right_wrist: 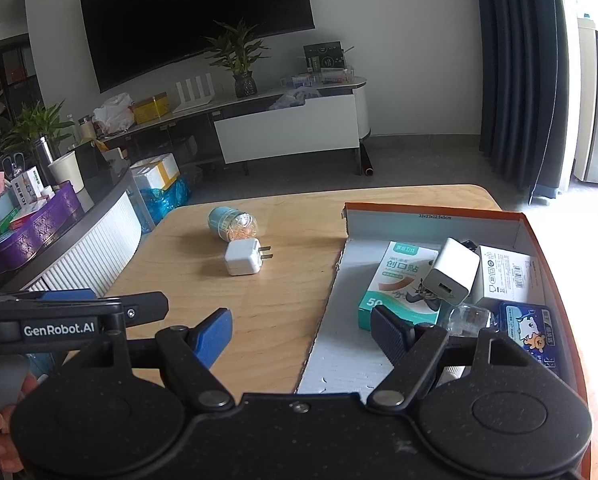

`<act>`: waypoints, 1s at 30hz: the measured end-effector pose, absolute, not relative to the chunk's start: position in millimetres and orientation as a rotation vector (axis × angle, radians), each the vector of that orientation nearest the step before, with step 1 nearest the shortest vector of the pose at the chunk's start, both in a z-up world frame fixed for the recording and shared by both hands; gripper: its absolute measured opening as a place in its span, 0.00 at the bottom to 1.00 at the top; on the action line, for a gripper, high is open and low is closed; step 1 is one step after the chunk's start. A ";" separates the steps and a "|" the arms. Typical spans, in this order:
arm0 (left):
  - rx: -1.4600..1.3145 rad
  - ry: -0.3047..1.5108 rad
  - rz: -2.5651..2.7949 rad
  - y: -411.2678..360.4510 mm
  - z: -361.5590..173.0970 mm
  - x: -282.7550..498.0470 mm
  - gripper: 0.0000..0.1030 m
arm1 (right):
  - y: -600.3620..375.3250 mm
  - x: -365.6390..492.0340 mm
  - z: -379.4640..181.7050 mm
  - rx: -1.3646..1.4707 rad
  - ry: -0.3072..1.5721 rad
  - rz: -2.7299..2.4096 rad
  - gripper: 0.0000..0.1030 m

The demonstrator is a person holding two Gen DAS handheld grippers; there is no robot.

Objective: Organize rigid objects
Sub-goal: 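Withdraw both open grippers from the box toward the toothpick jar and charger, then grasp the blue toothpick jar with left gripper while right gripper grasps the white charger cube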

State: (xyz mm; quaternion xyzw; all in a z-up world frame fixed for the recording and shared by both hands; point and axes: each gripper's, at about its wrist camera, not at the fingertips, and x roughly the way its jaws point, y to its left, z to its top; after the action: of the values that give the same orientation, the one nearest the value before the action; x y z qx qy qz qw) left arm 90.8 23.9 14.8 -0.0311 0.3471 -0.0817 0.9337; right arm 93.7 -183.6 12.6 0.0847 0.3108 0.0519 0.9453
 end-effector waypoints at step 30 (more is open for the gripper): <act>-0.130 0.733 -0.067 86.2 2.3 129.6 0.96 | -126.0 217.9 -27.0 0.175 0.768 0.179 0.89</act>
State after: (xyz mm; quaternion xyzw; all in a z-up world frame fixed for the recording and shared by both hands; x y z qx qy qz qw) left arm 129.6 86.2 2.3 -0.0636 0.3580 -0.0327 0.9310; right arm 217.9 -126.0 -27.0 0.0854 0.3738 0.0872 0.9194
